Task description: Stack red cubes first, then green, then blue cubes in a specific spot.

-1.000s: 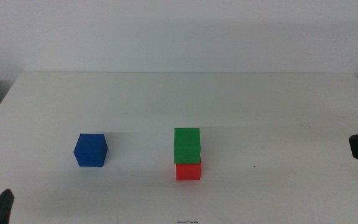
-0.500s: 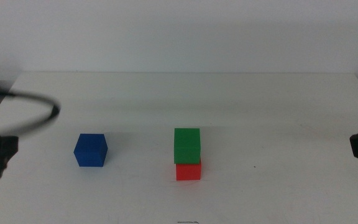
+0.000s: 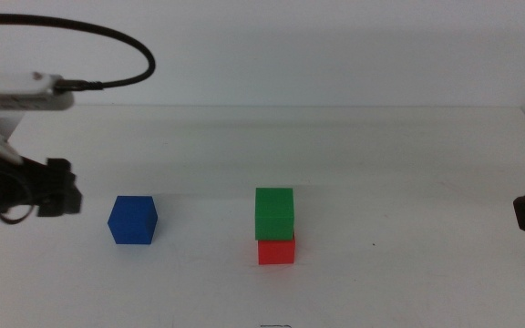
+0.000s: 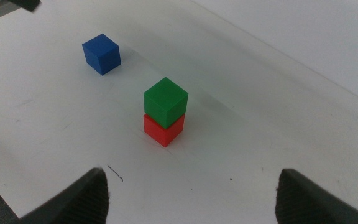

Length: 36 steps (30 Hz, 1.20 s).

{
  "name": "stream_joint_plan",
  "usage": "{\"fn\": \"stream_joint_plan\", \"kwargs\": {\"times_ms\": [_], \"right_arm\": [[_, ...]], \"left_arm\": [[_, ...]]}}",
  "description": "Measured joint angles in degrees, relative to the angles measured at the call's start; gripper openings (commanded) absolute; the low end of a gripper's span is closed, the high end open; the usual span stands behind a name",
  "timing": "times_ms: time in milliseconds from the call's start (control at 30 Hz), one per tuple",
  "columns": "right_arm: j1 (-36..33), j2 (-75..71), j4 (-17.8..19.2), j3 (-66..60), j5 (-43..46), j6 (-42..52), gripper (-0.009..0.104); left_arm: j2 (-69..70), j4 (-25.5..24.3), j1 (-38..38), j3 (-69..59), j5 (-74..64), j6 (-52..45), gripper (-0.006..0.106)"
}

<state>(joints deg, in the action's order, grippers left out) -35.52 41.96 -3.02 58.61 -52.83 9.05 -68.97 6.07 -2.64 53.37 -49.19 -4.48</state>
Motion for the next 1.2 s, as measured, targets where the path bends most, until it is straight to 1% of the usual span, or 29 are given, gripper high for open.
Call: {"fn": "stream_joint_plan", "kwargs": {"times_ms": [100, 200, 300, 333, 367, 467, 533, 600, 733, 900, 1100, 1200], "right_arm": [[0.0, 0.0, 0.0, 0.0, 0.0, 0.0, 0.085], [0.0, 0.0, 0.0, 0.0, 0.0, 0.0, 0.085], [0.0, 0.0, 0.0, 0.0, 0.0, 0.0, 0.085], [0.0, 0.0, 0.0, 0.0, 0.0, 0.0, 0.085], [0.0, 0.0, 0.0, 0.0, 0.0, 0.0, 0.085], [0.0, 0.0, 0.0, 0.0, 0.0, 0.0, 0.085], [0.0, 0.0, 0.0, 0.0, 0.0, 0.0, 0.085], [0.0, 0.0, 0.0, 0.0, 0.0, 0.0, 0.085], [0.0, 0.0, 0.1, 0.0, 0.0, 0.0, 0.085], [0.0, 0.0, 0.1, 0.0, 0.0, 0.0, 0.085], [0.0, 0.0, 0.1, 0.0, 0.0, 0.0, 0.085], [0.0, 0.0, 0.1, 0.0, 0.0, 0.0, 0.085]], "left_arm": [[-3.1, 2.2, 0.0, 0.4, 0.3, -0.3, 0.094], [-6.7, 2.3, 0.0, 3.4, -0.9, -1.7, 0.094], [-11.8, 2.0, -0.7, 8.7, -3.7, -1.1, 0.094], [-14.3, 1.4, -1.5, 10.7, -4.8, -0.1, 0.094], [-18.2, -0.8, -3.2, 14.3, -6.4, 2.3, 0.094], [-24.3, -5.1, -6.3, 19.0, -8.8, 6.5, 0.094], [-28.4, -7.2, -8.1, 21.9, -9.9, 8.8, 0.094], [-31.5, -7.7, -9.3, 24.1, -10.4, 10.0, 0.094], [-36.4, -7.7, -10.1, 27.0, -10.3, 10.9, 0.094], [-39.6, -7.3, -10.1, 27.5, -9.9, 11.0, 0.094], [-43.0, -5.3, -10.1, 27.6, -9.2, 11.0, 0.094], [-44.2, -4.6, -10.2, 27.6, -8.5, 11.0, 0.089]]}}
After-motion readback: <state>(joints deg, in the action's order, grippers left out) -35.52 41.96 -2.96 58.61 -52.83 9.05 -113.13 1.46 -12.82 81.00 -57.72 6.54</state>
